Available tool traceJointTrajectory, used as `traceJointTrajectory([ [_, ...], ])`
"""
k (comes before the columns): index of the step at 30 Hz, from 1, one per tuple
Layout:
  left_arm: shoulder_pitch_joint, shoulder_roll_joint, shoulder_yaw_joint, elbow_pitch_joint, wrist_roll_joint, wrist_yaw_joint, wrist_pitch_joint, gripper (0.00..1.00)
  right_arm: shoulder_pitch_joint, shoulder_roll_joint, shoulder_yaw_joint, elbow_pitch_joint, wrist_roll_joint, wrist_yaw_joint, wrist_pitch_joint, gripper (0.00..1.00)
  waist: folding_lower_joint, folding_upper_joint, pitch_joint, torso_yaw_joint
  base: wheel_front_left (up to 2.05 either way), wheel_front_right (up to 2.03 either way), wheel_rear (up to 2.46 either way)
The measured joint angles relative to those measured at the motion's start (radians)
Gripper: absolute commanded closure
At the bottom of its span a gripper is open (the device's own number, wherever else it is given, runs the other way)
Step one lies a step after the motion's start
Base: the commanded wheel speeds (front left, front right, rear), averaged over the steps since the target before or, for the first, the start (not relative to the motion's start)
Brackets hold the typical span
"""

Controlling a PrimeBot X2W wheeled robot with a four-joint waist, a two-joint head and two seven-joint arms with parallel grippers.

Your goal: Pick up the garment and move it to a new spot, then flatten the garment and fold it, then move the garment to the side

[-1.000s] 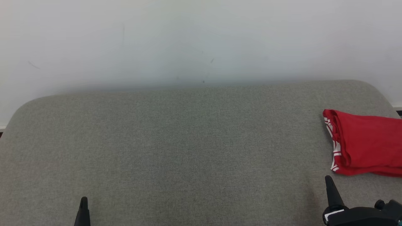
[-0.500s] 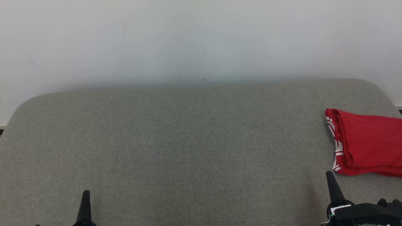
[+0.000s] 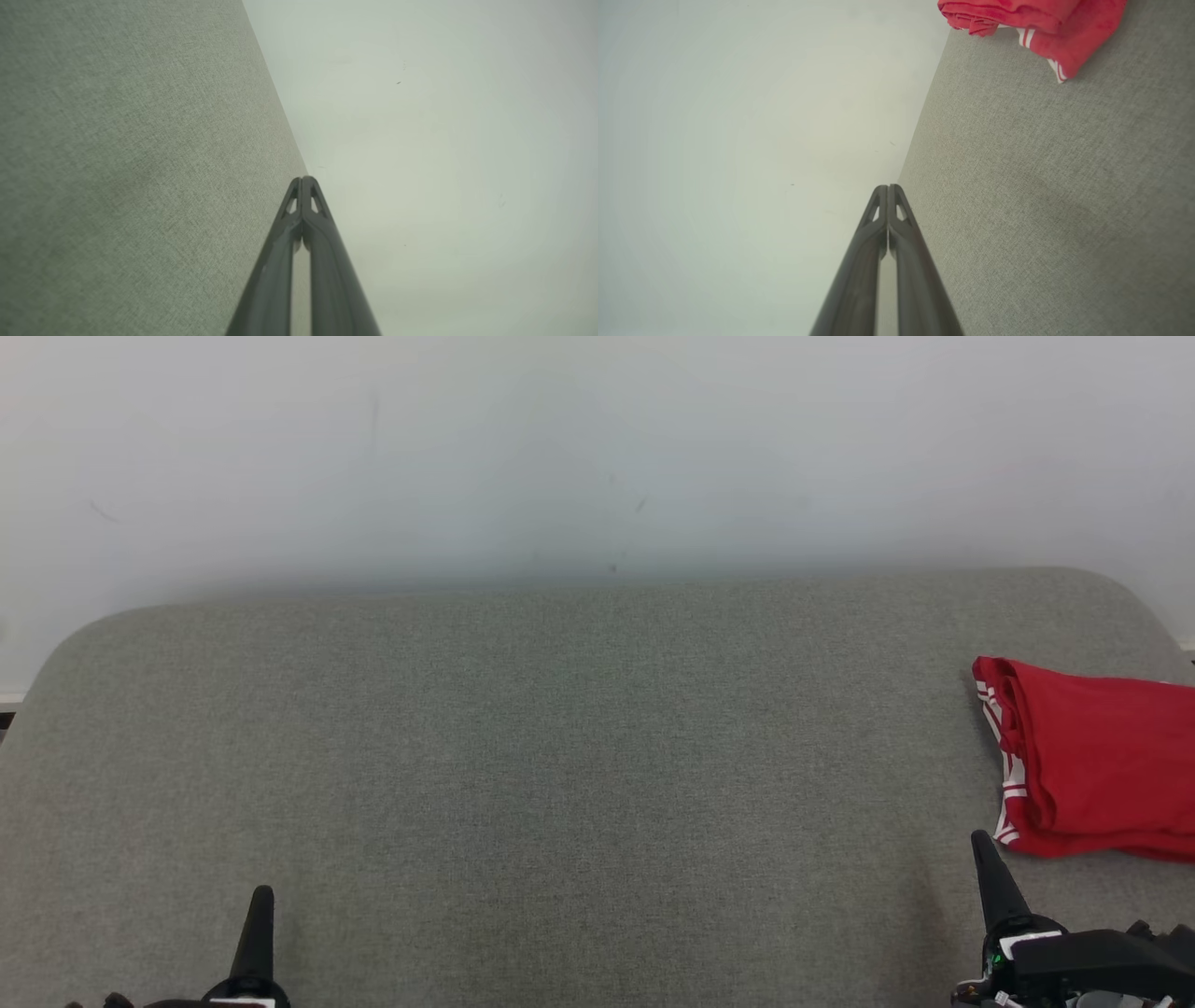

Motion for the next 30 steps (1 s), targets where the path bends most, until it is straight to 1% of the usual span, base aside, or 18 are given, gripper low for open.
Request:
traceJointTrajectory([
  [30, -0.042, 0.001, -0.004, 0.004, -0.229, 0.0, 0.056, 1.0, -0.021, 0.009, -0.026, -0.026, 0.221, 0.0, 0.055, 1.0, -0.0002, 0.0, 0.016, 0.012, 0.0, 0.0, 0.0],
])
